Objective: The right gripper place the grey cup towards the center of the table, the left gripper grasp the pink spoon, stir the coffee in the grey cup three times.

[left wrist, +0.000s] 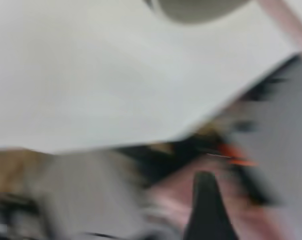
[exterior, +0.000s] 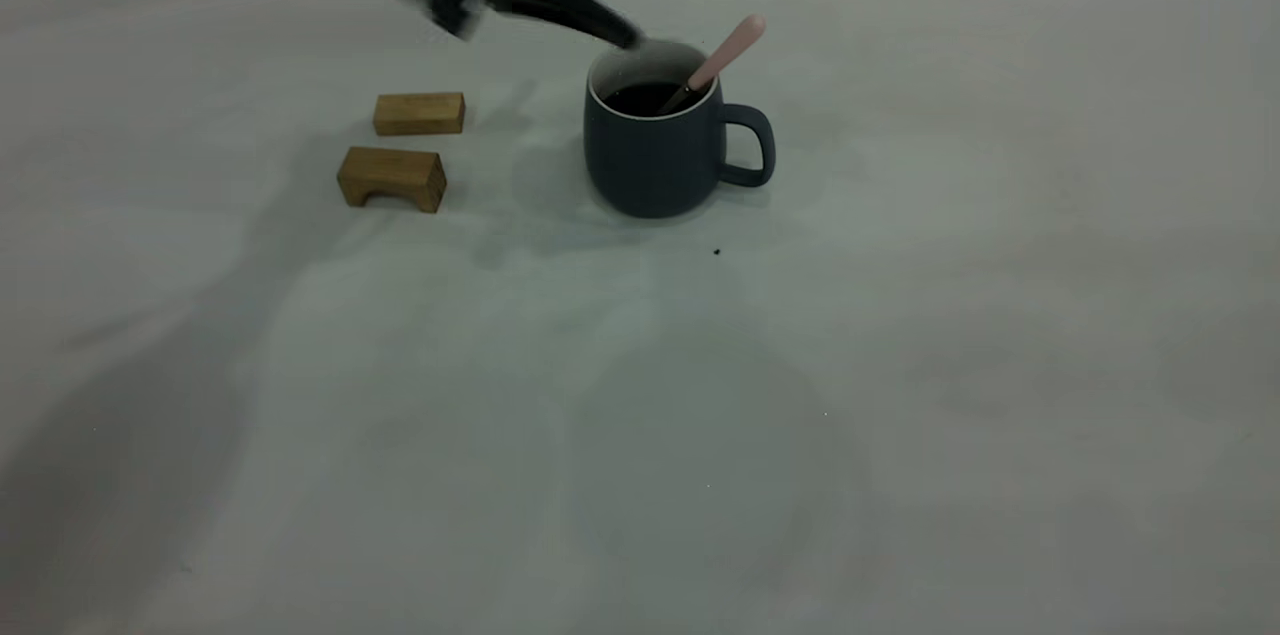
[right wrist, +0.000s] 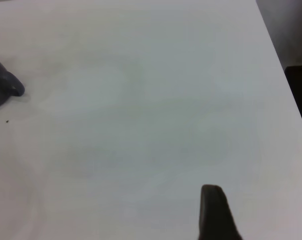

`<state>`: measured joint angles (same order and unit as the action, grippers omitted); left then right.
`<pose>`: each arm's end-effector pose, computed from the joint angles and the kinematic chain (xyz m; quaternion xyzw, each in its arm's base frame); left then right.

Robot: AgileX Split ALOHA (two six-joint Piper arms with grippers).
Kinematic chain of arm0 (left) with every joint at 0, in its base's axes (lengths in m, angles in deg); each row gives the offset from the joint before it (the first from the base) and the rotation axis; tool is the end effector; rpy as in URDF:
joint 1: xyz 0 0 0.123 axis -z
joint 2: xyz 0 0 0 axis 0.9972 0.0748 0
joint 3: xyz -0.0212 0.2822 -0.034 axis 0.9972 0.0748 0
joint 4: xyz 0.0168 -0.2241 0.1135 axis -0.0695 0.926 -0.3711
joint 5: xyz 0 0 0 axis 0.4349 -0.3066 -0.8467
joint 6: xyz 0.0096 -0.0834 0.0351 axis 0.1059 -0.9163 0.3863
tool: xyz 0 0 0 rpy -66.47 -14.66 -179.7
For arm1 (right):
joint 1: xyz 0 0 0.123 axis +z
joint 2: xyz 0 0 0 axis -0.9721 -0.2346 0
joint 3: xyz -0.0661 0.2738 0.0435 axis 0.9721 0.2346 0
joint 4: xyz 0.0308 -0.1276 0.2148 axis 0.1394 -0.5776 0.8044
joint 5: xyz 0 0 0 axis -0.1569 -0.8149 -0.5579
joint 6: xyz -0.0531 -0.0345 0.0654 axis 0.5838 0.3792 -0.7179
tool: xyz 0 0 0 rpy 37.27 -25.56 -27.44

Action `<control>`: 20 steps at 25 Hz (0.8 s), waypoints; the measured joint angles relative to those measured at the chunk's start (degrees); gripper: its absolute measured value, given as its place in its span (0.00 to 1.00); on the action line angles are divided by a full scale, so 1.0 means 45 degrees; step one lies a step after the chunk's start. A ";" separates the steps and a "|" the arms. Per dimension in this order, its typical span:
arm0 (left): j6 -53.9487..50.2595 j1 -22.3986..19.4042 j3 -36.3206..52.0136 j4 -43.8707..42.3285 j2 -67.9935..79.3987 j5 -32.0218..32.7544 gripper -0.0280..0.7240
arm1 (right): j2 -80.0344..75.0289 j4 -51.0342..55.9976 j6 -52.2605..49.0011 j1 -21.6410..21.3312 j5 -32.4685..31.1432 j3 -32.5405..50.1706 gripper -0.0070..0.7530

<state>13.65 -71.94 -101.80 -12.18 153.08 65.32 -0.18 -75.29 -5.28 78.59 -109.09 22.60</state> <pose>0.4490 -0.1772 0.1148 0.3046 -0.8656 0.3671 0.1522 -0.0018 -0.0078 0.2640 0.0384 0.8810 -0.0100 0.4714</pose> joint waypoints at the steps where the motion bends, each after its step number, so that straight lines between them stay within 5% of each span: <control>1: 0.0291 0.0000 0.0000 -0.1092 -0.0494 0.0290 0.76 | 0.0000 0.0000 0.0000 0.0000 0.0000 0.0000 0.66; 7: 0.1129 0.0000 0.0000 -0.6094 -0.3155 0.0873 0.60 | 0.0000 0.0000 0.0000 0.0000 0.0000 0.0000 0.66; 15: 0.4384 0.0063 0.0091 -1.0761 -0.7795 0.0873 0.46 | 0.0000 0.0000 0.0000 0.0000 0.0000 0.0000 0.66; 20: 0.5989 0.0239 0.2006 -1.2616 -1.1668 0.0873 0.41 | 0.0000 0.0000 0.0000 0.0000 0.0000 0.0000 0.66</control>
<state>40.60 -70.87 -92.78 -68.95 100.58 69.25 -0.18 -75.29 -5.28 78.59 -109.09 22.60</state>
